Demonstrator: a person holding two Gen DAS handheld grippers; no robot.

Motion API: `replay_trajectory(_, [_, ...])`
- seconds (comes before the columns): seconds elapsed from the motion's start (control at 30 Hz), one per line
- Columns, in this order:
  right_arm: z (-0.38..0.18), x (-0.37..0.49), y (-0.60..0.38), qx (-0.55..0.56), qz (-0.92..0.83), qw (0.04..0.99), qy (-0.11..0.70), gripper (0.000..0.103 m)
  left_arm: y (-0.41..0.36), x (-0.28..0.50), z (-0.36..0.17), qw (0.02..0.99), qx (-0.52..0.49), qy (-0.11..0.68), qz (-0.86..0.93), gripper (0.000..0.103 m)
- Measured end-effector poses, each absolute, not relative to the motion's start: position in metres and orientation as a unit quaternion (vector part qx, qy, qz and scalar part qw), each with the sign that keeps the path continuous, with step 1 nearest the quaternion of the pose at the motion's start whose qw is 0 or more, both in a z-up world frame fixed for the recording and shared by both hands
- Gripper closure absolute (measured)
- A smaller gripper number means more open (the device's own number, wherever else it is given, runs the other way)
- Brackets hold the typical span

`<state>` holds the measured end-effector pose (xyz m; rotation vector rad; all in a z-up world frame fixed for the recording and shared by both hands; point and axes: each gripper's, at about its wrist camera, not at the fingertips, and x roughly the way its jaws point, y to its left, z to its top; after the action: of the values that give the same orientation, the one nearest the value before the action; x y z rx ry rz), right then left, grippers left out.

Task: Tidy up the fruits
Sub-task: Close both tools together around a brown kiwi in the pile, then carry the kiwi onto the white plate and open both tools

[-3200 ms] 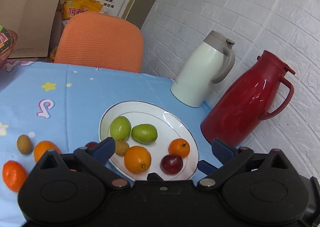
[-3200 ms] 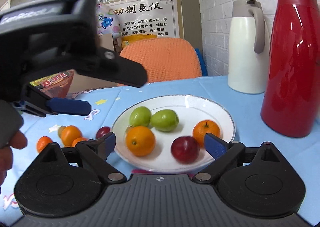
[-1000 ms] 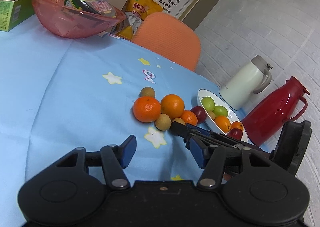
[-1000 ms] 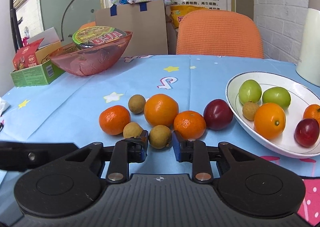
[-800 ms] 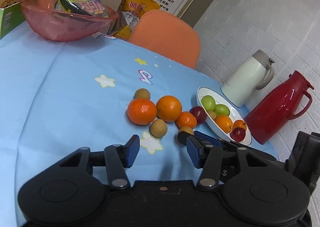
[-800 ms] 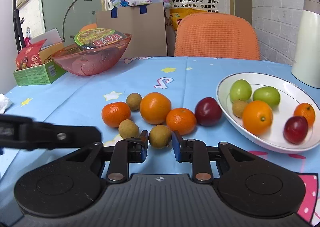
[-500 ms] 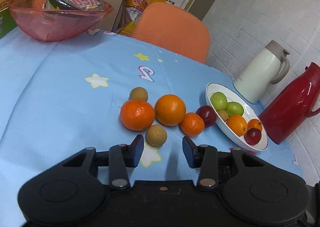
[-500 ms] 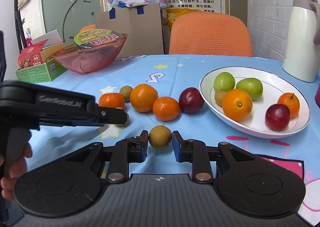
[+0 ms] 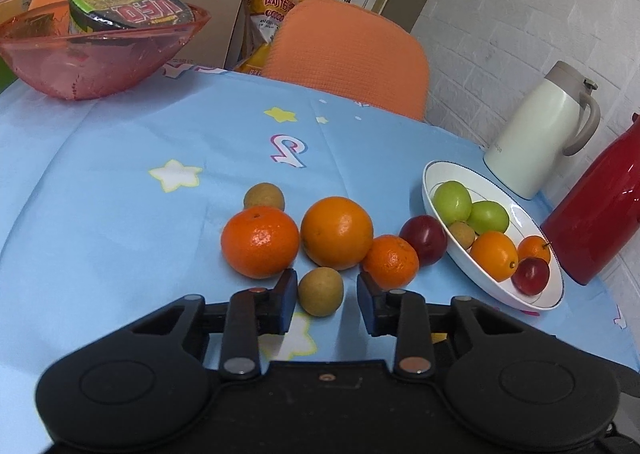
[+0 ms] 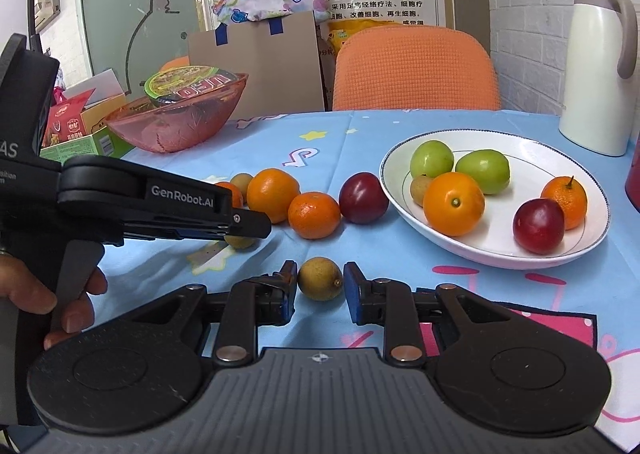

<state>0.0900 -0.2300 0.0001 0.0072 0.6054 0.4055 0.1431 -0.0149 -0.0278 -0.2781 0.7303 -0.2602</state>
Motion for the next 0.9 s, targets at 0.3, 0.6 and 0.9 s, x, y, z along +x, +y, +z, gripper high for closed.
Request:
replay_trajectory(0.3, [-0.001,0.091,-0.229,0.001,0.201,0.931,0.304,0.057,-0.019,0.138,-0.026,0.916,-0.119,0.358,-0.133,0.054])
replay_trajectory(0.6, [0.001,0.091,-0.236,0.007,0.200,0.934,0.297,0.055,-0.025,0.128,-0.015,0.915,-0.122,0.353,-0.152,0.054])
replay_trajectory(0.9, [0.033,0.080,-0.284,0.018,0.124,0.964,0.233,0.055,-0.070,0.133,0.019,0.906,-0.126,0.327,-0.238,0.054])
